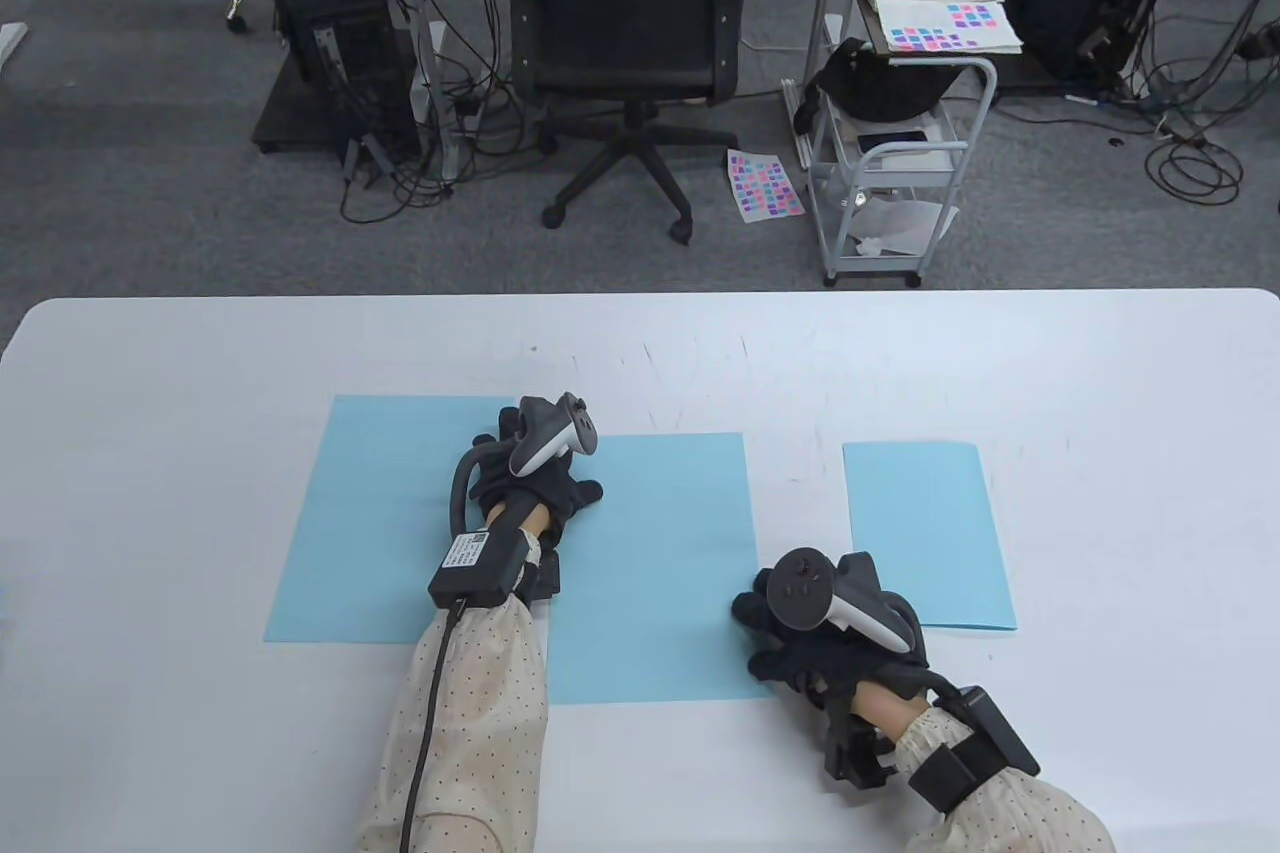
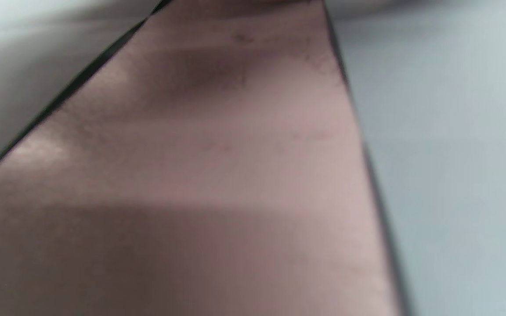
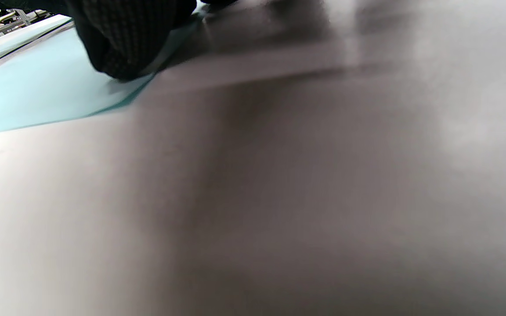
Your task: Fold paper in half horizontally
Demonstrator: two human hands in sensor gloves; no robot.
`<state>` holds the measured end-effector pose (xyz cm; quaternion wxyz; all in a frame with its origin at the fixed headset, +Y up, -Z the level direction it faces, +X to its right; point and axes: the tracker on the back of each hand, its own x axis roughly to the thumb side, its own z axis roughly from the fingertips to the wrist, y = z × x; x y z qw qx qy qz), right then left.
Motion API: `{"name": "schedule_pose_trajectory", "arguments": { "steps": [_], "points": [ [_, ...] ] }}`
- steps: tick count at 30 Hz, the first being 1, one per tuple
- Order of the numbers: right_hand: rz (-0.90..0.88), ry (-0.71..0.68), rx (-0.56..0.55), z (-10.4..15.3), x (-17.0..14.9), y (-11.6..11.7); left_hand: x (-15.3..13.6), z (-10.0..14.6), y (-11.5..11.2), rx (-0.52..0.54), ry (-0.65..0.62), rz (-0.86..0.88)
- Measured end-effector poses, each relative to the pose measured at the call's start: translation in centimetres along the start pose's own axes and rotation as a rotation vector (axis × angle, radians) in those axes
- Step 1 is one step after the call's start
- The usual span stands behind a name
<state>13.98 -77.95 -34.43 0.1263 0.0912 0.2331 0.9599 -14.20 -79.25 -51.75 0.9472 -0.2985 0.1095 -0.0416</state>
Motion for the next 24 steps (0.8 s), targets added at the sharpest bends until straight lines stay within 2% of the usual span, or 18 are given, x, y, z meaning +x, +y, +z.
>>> {"name": "schedule_pose_trajectory", "arguments": {
  "steps": [7, 18, 21, 24],
  "points": [
    [0.003, 0.001, 0.005, 0.0, 0.0, 0.0, 0.1, 0.5, 0.0, 0.024, -0.013, 0.004],
    [0.005, 0.000, 0.004, 0.0, 0.0, 0.0, -0.1, 2.7, 2.2, 0.068, -0.082, 0.092],
    [0.005, 0.000, 0.004, 0.0, 0.0, 0.0, -0.1, 3.3, 2.8, 0.047, -0.118, 0.154],
    [0.005, 0.000, 0.004, 0.0, 0.0, 0.0, -0.3, 3.8, 3.4, 0.069, -0.139, 0.235]
  ]
}}
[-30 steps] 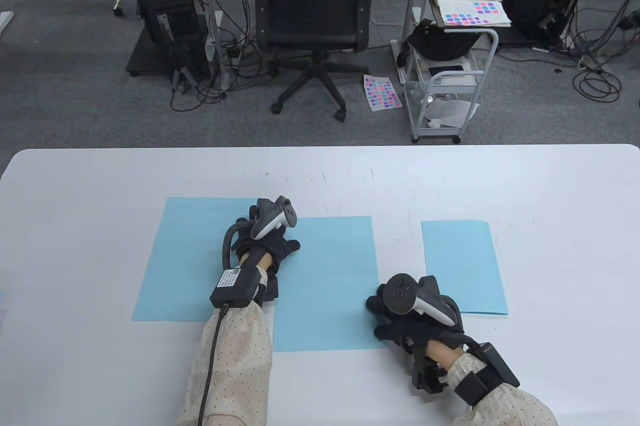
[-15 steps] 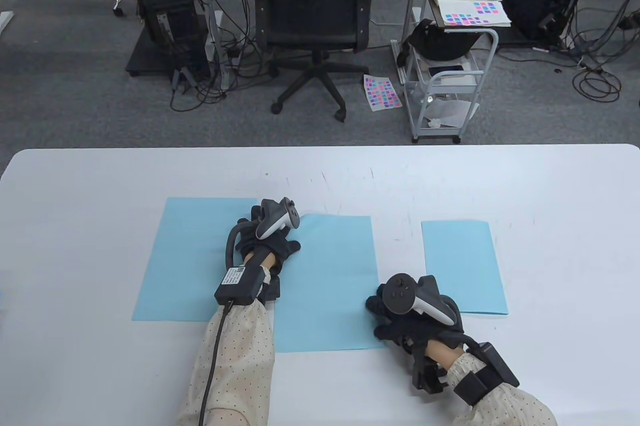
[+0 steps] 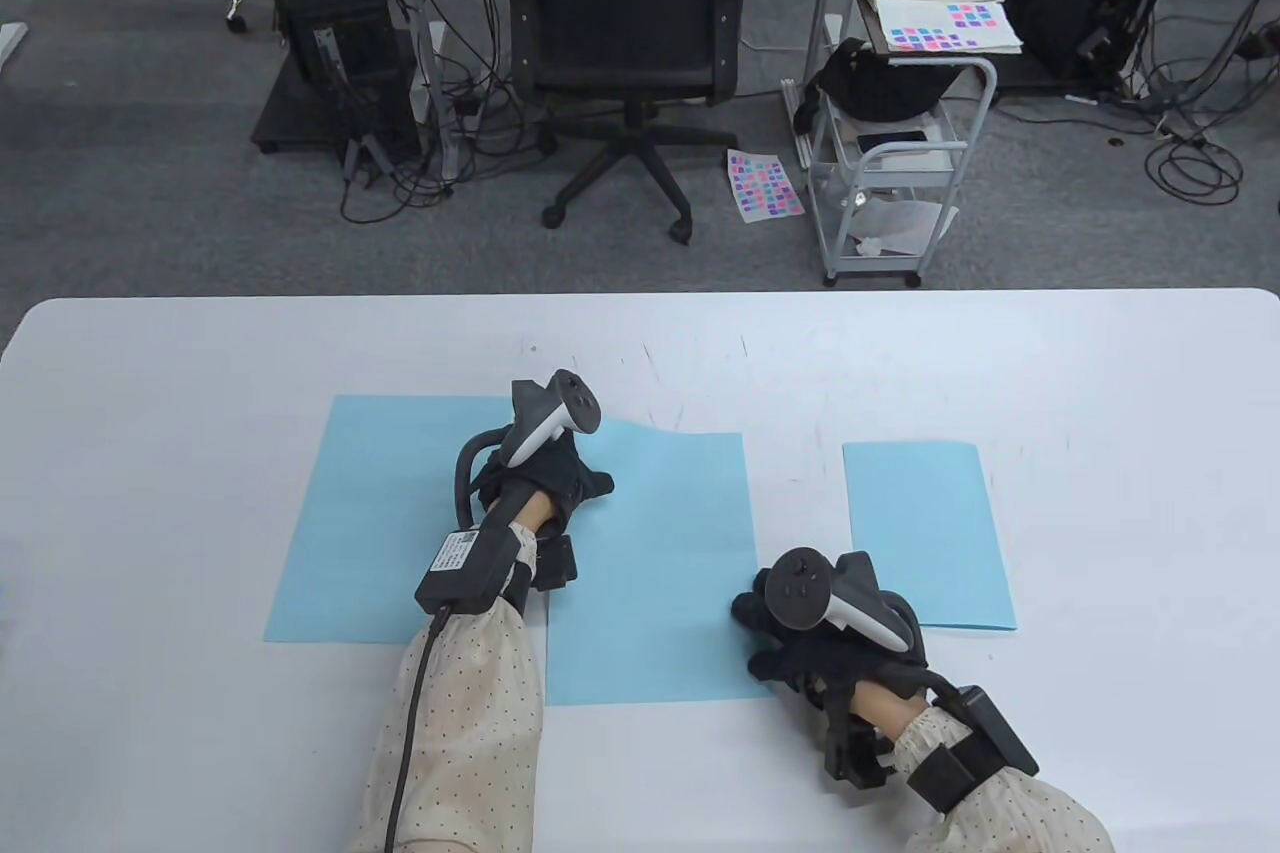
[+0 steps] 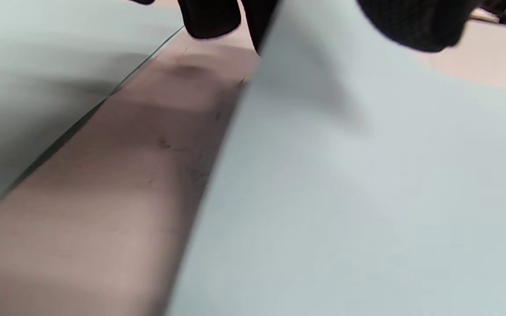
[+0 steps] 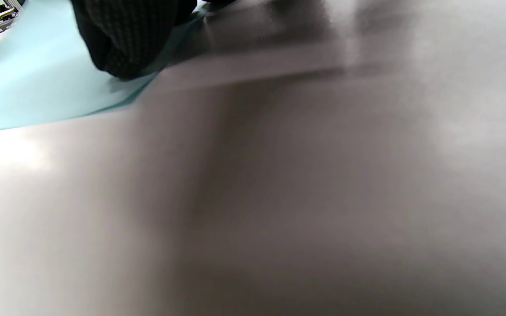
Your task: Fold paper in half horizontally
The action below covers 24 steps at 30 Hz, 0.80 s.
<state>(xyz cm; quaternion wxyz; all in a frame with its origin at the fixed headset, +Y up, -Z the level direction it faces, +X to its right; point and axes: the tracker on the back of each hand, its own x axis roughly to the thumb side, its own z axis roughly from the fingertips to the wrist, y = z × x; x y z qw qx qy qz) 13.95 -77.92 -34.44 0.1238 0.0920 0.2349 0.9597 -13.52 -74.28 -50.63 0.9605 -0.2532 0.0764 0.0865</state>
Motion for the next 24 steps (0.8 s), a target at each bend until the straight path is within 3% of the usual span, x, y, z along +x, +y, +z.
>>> {"name": "schedule_pose_trajectory", "arguments": {
  "steps": [6, 12, 24],
  "points": [
    [0.000, 0.000, 0.000, 0.0, 0.0, 0.0, 0.2, 1.8, 1.2, 0.067, -0.089, 0.088],
    [0.000, 0.000, 0.000, 0.0, 0.0, 0.0, -0.4, 4.5, 1.5, 0.105, -0.150, 0.058],
    [-0.007, 0.003, -0.011, 0.2, -0.1, 0.2, -2.9, 8.9, -1.1, 0.088, -0.233, 0.050]
  ]
}}
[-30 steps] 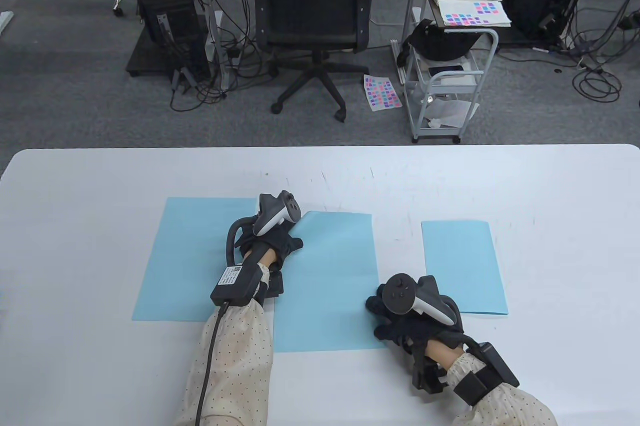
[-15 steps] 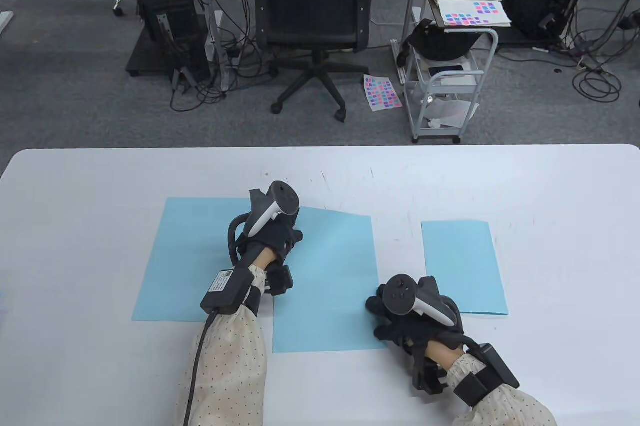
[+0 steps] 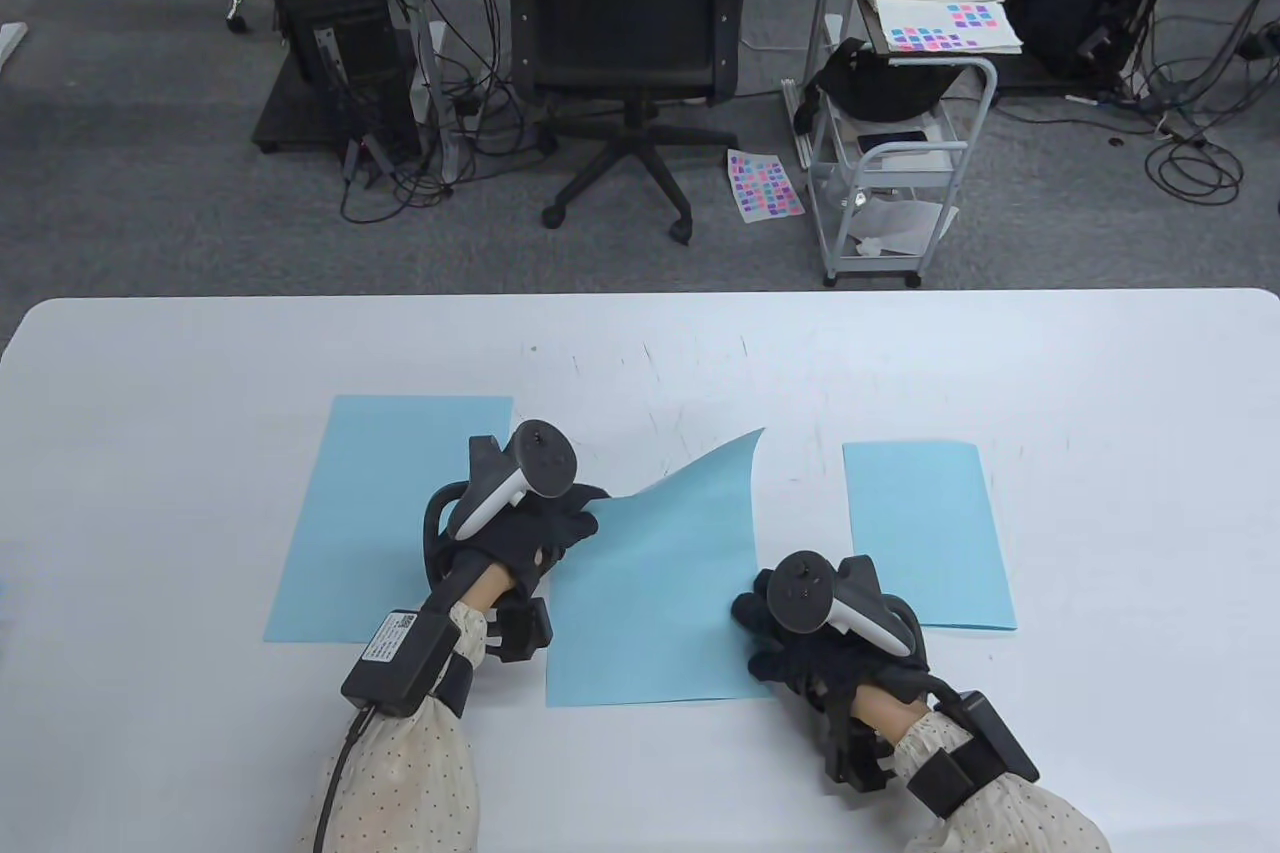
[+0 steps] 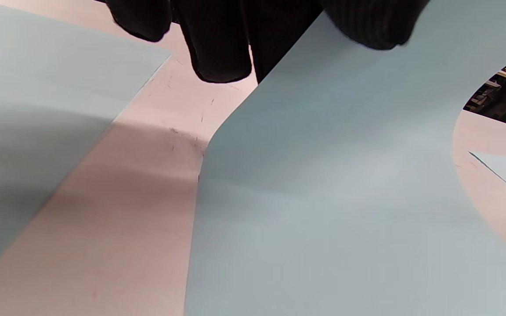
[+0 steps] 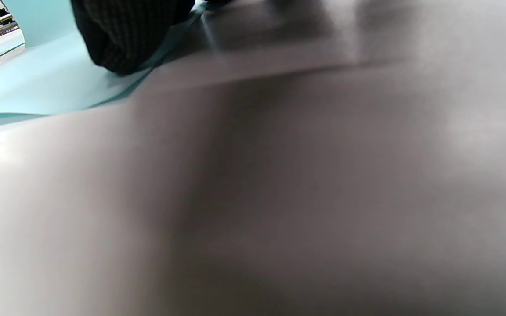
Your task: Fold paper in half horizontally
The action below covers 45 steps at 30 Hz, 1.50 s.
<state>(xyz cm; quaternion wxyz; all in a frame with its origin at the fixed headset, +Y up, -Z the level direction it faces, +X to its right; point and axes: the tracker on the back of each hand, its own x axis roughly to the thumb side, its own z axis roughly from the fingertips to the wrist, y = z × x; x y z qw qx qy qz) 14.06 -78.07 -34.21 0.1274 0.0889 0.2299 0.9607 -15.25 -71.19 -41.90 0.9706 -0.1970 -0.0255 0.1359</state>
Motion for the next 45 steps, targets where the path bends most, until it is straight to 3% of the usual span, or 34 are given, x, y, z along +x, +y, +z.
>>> {"name": "schedule_pose_trajectory", "arguments": {
  "steps": [22, 32, 45],
  "points": [
    [-0.012, -0.004, -0.001, 0.1, -0.1, 0.1, -2.0, 4.2, -5.2, -0.037, -0.008, -0.235],
    [-0.012, -0.005, -0.002, 0.1, -0.2, 0.1, -1.1, 5.2, -7.1, -0.007, -0.015, -0.411],
    [-0.014, -0.006, 0.000, 0.1, -0.3, 0.2, -1.6, 5.9, -8.4, -0.078, 0.006, -0.380]
  ]
}}
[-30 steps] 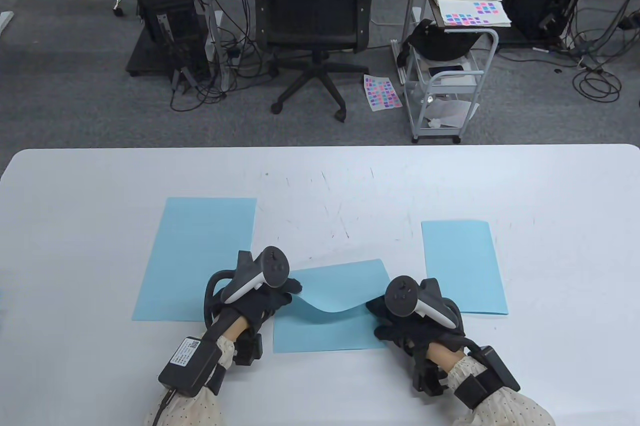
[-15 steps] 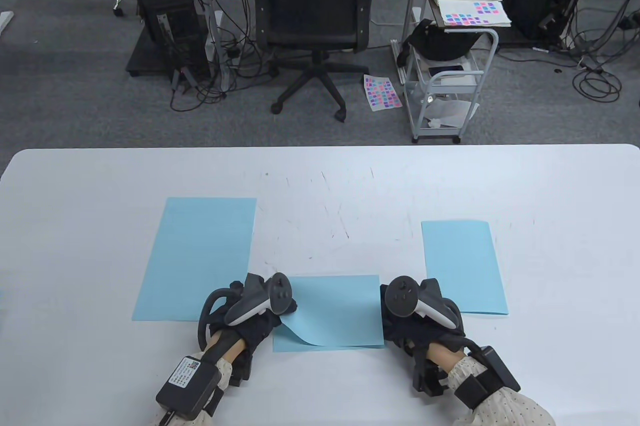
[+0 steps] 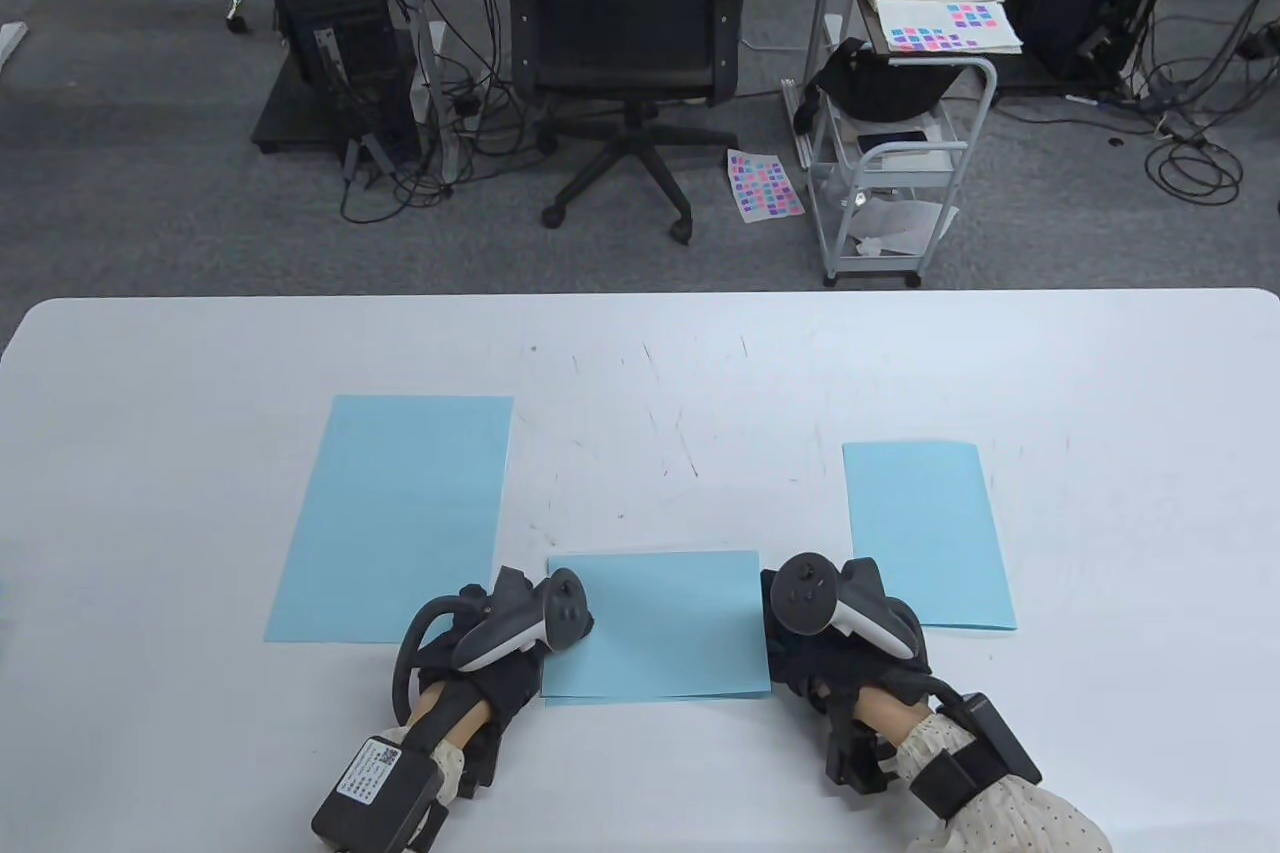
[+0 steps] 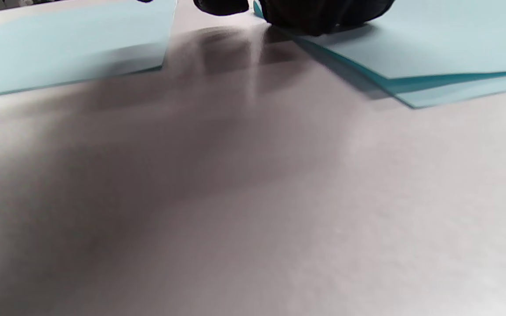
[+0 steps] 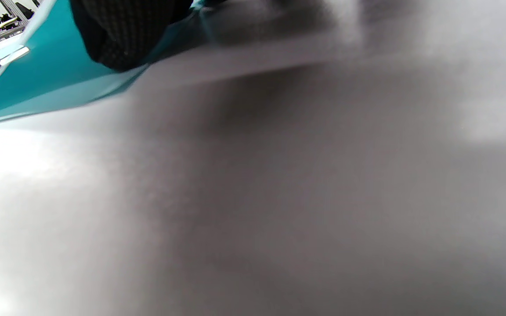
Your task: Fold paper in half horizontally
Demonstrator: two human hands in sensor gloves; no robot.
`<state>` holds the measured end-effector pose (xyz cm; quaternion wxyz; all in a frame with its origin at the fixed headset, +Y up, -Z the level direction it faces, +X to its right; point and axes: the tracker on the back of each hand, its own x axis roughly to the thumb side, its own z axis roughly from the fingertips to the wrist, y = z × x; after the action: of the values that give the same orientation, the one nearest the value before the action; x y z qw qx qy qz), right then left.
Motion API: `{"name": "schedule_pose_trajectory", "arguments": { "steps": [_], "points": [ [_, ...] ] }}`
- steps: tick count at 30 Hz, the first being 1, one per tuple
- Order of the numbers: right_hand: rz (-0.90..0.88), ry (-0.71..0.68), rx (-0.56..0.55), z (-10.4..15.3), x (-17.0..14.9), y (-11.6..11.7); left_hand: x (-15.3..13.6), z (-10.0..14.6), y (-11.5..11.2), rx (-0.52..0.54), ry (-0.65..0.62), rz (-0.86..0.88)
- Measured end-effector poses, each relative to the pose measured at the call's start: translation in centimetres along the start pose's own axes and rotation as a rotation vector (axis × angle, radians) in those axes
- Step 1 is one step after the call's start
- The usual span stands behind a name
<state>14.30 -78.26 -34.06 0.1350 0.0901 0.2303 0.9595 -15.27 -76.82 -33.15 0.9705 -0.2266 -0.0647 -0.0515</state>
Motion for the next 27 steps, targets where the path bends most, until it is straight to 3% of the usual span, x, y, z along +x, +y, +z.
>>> {"name": "schedule_pose_trajectory", "arguments": {
  "steps": [15, 24, 27],
  "points": [
    [0.007, 0.004, -0.002, 0.1, 0.0, -0.3, 0.1, 0.7, -0.8, 0.023, -0.016, -0.039],
    [0.009, 0.145, -0.187, 1.2, 1.5, -5.9, 0.3, 0.8, -0.8, 0.033, -0.016, -0.061],
    [-0.036, 0.072, -0.259, 1.0, 3.9, -7.3, 0.3, 0.8, -0.8, 0.034, -0.019, -0.062]
  ]
}}
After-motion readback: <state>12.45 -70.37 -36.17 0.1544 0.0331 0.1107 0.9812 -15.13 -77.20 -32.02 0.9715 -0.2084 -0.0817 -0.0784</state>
